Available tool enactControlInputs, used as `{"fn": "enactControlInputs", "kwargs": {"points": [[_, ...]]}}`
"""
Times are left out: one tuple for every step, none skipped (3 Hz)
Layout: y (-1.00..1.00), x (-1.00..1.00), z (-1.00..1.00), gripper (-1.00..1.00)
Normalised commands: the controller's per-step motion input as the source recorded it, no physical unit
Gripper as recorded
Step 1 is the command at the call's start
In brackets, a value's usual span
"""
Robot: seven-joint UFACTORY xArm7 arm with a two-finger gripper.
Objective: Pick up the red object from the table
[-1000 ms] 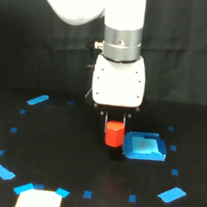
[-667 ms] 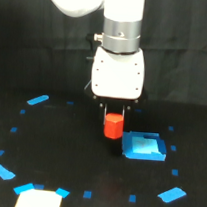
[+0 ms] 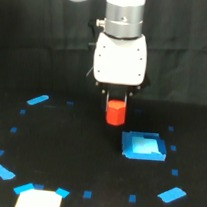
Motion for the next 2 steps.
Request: {"fn": "enactControlInputs", "kwargs": {"points": [[0.0,-0.08,0.74,-0.96],[-0.11,-0.21,0.9,-1.0]]}}
